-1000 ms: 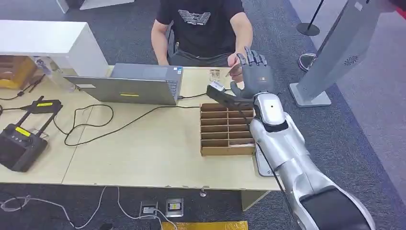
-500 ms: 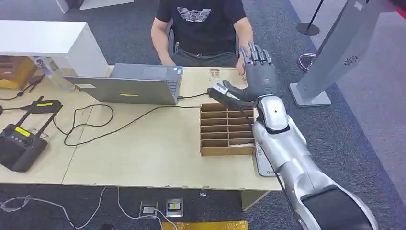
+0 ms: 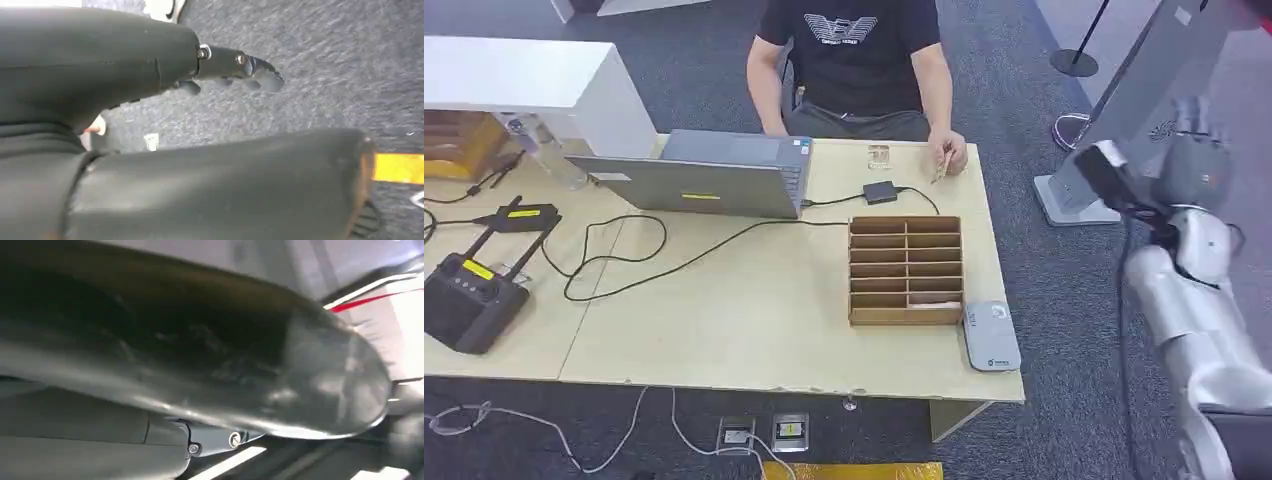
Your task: Pass the card to the sensor for recognition and then transmit it.
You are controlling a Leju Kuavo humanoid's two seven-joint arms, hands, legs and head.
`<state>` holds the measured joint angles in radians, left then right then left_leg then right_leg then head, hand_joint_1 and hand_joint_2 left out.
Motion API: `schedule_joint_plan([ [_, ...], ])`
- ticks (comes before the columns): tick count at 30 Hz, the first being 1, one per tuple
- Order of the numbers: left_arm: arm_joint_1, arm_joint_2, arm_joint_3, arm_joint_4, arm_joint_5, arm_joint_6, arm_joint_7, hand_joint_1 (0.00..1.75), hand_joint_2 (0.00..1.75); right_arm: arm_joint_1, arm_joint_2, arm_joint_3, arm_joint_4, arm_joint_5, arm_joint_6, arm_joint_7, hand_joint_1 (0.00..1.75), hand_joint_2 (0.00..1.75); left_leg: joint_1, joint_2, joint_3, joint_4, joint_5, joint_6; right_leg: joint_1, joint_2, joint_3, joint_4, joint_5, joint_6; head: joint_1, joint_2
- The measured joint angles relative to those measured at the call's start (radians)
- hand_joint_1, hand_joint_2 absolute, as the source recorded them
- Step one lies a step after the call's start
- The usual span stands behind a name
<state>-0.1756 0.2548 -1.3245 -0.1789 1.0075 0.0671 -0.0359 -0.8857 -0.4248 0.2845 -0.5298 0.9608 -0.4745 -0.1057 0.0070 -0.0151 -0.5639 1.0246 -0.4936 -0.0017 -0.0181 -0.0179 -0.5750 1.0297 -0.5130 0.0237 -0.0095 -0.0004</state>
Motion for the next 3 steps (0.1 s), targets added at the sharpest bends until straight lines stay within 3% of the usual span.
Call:
schedule_joint_plan([
  [1, 0.004, 0.0, 0.0, 0.0, 0.002, 0.001, 0.0, 0.0, 0.0, 0.01, -0.034, -0.023, 0.01, -0.013, 0.006, 0.002, 0.0, 0.0, 0.0, 0.001, 0.0, 0.0, 0.0, 0.0, 0.0, 0.001, -0.001, 0.0, 0.0, 0.0, 0.0, 0.0],
  [3, 0.006, 0.001, 0.0, 0.0, 0.007, 0.007, 0.0, 0.0, 0.0, 0.037, -0.093, -0.059, 0.03, -0.058, 0.019, 0.068, 0.0, 0.0, 0.0, 0.012, 0.004, 0.0, -0.004, 0.002, 0.0, 0.01, -0.003, -0.002, 0.0, 0.0, -0.001, 0.0],
])
